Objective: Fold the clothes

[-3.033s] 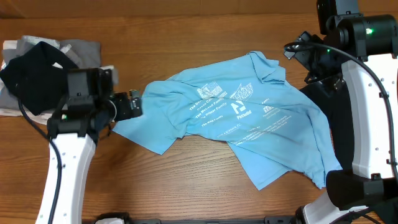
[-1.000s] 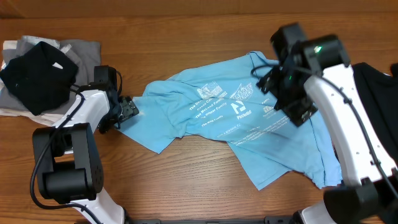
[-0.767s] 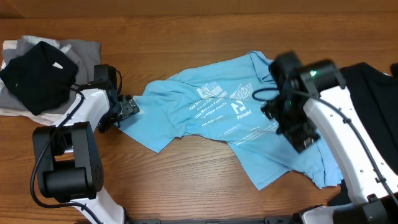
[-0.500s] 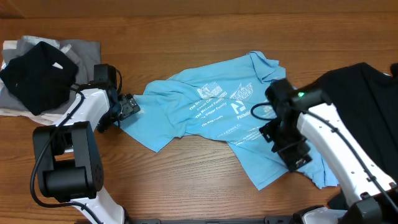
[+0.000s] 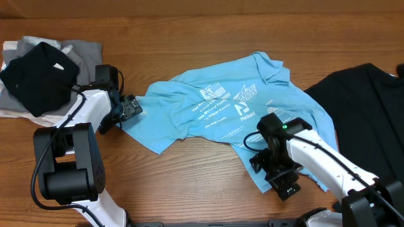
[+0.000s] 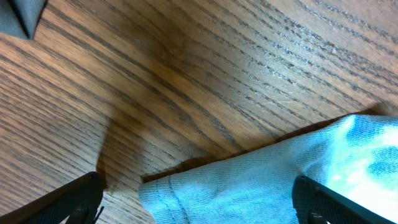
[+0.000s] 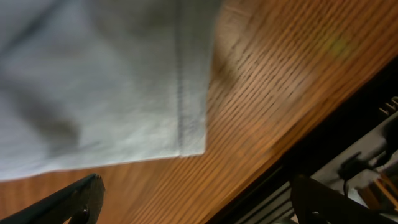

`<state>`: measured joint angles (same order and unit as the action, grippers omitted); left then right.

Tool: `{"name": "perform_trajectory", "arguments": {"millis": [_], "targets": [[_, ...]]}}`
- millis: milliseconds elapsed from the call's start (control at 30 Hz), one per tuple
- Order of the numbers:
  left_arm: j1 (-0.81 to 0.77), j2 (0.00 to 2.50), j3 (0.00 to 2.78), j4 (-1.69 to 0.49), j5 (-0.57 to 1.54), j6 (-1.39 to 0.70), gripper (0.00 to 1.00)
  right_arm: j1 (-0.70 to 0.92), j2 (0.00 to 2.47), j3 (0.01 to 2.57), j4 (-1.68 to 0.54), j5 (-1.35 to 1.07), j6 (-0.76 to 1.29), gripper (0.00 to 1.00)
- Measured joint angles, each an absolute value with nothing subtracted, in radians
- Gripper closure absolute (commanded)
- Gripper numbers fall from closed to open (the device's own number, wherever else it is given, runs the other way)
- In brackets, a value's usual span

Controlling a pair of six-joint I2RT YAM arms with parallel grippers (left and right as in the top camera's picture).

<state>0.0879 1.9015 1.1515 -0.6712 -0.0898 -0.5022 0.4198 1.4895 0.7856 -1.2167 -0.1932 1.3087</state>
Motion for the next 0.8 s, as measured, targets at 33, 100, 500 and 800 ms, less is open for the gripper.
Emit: {"name": "perform_trajectory", "arguments": {"millis": [33,100,500,800], "targets": [[0.088,1.901,1.151,-0.671,-0.09,-0.502,0.0,0.42,1.489,0.768,-1.201,-0.199,1.306,0.0],[0.088,1.901,1.151,-0.671,-0.09,-0.502,0.0,0.42,1.489,0.739,-1.169,-0.203,1.298,0.0],[0.088,1.901,1.152,-0.67,-0.09,-0.502,0.0,0.42,1.446,0.648,-1.01,-0.167,1.23,0.07],[0.088,1.901,1.152,-0.67,-0.09,-0.502,0.0,0.42,1.411,0.607,-0.946,-0.165,1.226,0.18]]}}
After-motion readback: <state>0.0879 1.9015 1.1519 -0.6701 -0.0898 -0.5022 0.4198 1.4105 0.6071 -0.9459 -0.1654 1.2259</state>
